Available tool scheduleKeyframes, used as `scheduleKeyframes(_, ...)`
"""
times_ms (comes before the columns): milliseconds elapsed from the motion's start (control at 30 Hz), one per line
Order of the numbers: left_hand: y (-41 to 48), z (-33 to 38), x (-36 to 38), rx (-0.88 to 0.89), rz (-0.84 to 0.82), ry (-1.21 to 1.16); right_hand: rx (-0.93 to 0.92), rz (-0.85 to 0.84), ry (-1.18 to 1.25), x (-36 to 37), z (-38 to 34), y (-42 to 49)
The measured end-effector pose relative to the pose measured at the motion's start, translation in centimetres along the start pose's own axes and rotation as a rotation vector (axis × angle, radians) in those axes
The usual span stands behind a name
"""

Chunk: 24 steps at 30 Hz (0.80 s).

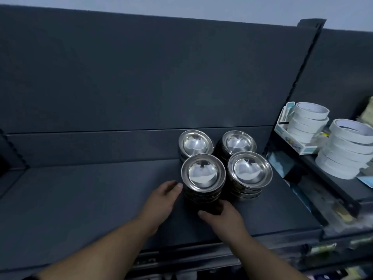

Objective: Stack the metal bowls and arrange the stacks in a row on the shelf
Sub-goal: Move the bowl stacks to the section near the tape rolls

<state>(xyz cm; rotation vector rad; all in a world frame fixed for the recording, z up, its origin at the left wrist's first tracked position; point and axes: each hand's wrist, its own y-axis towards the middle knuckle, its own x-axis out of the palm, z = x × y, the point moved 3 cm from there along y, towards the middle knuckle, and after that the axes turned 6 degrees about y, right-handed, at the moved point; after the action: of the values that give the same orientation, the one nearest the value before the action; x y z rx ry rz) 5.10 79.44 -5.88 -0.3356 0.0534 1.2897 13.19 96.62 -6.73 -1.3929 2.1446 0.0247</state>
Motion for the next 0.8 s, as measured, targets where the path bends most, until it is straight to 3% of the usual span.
scheduleKeyframes(133, -1.1, -0.9, -3.7, 0.110, 0.038, 0.549, 0.014, -0.062, -0.291, 1.6, -1.0, -1.3)
scheduleKeyframes(267, -3.2, -3.2, -9.6, 0.101, -0.023, 0.828, -0.047, -0.118, -0.480, 5.2, -2.9, -3.6)
scheduleKeyframes(467, -7.8, -7.1, -22.0, 0.018, 0.072, 0.919, -0.186, -0.190, -0.605, 14.4, -7.6, -8.1)
scheduleKeyframes(800, -21.9, -14.1, -45.8, -0.227, 0.331, 0.935, -0.511, -0.459, -0.616, 36.9, -16.2, -19.2)
